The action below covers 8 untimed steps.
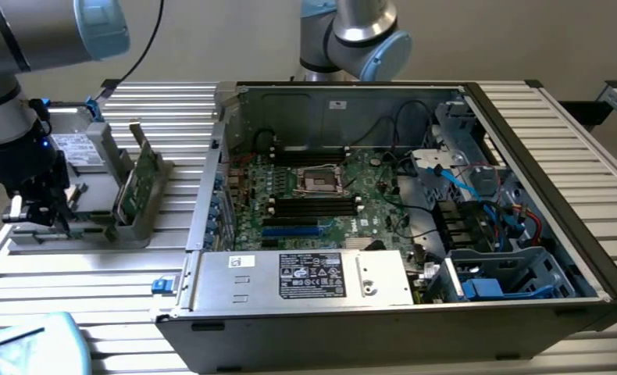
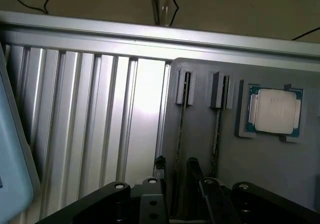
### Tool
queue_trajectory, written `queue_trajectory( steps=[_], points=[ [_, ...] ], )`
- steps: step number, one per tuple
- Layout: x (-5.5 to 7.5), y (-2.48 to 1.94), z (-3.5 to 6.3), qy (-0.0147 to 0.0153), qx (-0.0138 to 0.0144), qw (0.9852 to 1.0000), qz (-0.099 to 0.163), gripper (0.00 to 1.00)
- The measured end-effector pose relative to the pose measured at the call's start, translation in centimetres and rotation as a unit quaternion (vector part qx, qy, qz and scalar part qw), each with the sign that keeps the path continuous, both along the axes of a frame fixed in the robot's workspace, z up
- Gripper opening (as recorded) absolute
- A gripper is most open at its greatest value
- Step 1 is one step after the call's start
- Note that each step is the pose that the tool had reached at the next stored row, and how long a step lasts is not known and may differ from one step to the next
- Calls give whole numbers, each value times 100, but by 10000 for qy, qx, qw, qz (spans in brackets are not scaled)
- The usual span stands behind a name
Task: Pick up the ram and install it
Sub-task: 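Pick up the ram and move it above insertion slot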
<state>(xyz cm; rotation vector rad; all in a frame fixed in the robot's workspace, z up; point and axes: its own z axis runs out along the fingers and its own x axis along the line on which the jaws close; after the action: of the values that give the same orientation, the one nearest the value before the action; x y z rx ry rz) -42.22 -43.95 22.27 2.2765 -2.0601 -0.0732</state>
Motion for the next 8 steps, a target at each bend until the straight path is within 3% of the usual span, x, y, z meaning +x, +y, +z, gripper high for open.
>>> queue_trajectory(
  steps=[8],
  points=[
    [1, 19, -141, -11, 0, 10000, 1, 31]
  ],
)
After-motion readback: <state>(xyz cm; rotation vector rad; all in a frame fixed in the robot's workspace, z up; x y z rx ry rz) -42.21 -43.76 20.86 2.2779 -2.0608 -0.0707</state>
